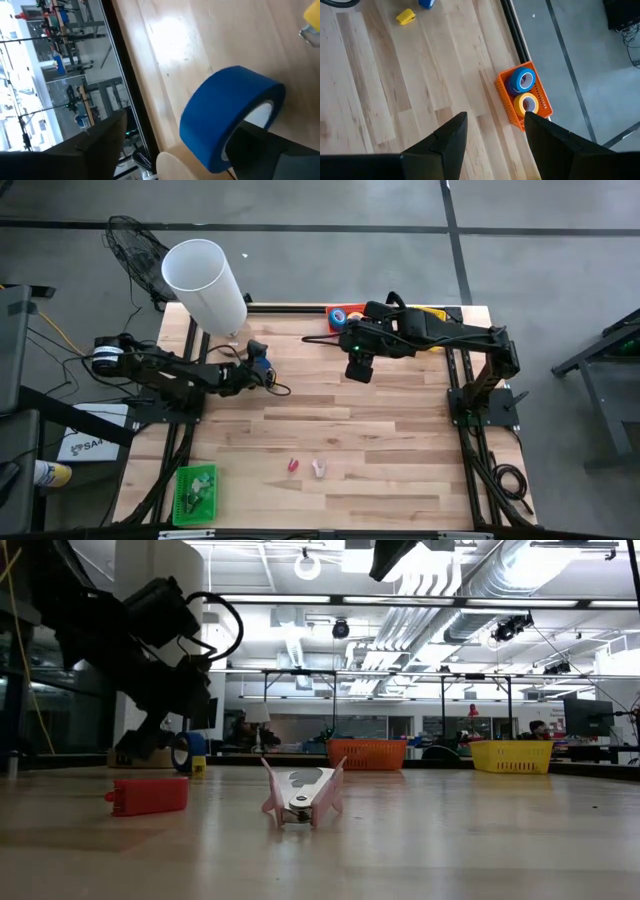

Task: Pick and place Stapler, Stapler remover, tape
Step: Put the dark blue tape into the orange bin

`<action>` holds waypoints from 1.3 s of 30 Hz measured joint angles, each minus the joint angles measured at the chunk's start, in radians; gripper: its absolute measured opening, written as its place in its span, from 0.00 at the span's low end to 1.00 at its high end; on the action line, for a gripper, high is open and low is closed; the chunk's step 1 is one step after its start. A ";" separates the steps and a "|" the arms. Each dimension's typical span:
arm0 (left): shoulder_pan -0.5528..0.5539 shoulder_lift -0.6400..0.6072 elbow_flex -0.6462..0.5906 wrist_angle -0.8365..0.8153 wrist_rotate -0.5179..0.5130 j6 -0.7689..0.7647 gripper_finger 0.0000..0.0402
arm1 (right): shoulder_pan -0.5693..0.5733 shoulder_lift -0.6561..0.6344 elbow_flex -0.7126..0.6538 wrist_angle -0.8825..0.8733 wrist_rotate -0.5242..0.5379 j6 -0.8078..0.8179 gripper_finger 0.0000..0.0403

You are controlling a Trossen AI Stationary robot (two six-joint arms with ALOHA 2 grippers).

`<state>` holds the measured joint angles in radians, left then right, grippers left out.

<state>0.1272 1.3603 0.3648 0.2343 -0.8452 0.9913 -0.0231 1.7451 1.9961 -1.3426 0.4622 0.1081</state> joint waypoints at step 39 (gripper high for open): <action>-0.278 -0.001 0.311 -0.114 -0.306 0.055 0.09 | 0.044 -0.002 -0.578 0.792 0.026 -0.145 0.47</action>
<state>-0.1509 1.3594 0.6756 0.1207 -1.1508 1.0460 0.0208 1.7428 1.4180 -0.5507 0.4879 -0.0365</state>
